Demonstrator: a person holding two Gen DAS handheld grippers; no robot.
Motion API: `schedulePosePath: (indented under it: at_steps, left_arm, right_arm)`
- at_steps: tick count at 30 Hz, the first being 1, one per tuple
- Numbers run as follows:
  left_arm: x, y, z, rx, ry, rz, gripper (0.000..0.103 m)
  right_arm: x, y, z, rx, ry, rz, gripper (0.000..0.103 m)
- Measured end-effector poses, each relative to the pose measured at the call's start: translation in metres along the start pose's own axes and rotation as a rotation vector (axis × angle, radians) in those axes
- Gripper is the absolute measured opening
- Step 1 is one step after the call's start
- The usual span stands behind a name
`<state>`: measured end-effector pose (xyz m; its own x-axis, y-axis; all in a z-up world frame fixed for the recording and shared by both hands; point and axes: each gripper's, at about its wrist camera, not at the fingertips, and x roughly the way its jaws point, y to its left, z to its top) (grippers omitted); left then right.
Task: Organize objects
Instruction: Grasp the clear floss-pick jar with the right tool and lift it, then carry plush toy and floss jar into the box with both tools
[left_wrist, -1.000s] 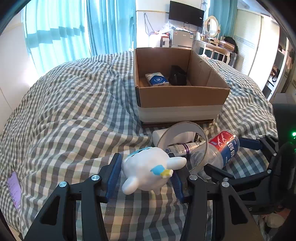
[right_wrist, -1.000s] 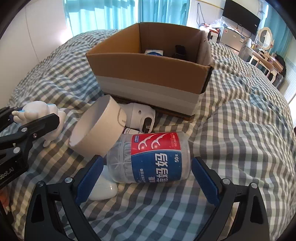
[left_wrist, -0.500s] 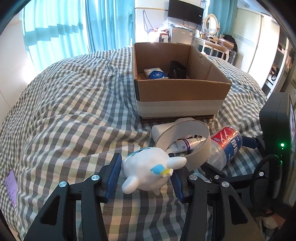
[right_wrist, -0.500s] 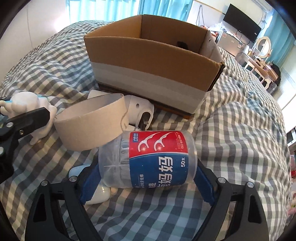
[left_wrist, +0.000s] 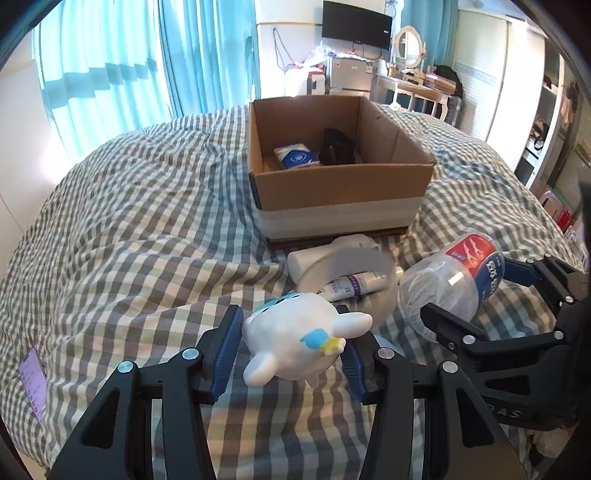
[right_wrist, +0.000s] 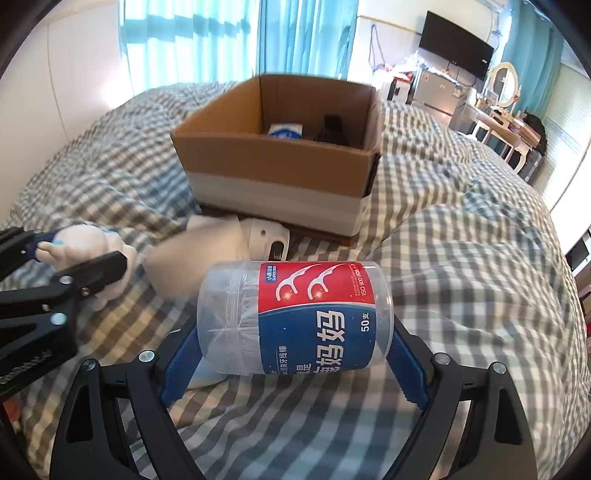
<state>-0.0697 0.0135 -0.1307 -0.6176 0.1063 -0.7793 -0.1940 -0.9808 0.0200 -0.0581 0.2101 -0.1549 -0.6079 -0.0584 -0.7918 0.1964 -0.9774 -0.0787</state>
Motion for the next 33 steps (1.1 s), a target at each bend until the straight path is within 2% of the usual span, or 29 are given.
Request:
schedulePosePath:
  at_steps: [18, 24, 33]
  left_arm:
    - [-0.064, -0.004, 0.008, 0.014, -0.119, 0.021, 0.051]
    - [-0.061, 0.005, 0.029, -0.015, -0.129, 0.013, 0.051]
    - [-0.048, 0.015, 0.073, -0.027, -0.150, 0.001, 0.051]
  right_arm:
    - [-0.088, 0.007, 0.006, 0.002, -0.184, 0.026, 0.089]
    - [-0.100, 0.007, 0.024, -0.019, -0.220, 0.019, 0.089]
    - [-0.105, 0.003, 0.068, -0.056, -0.263, 0.006, 0.089]
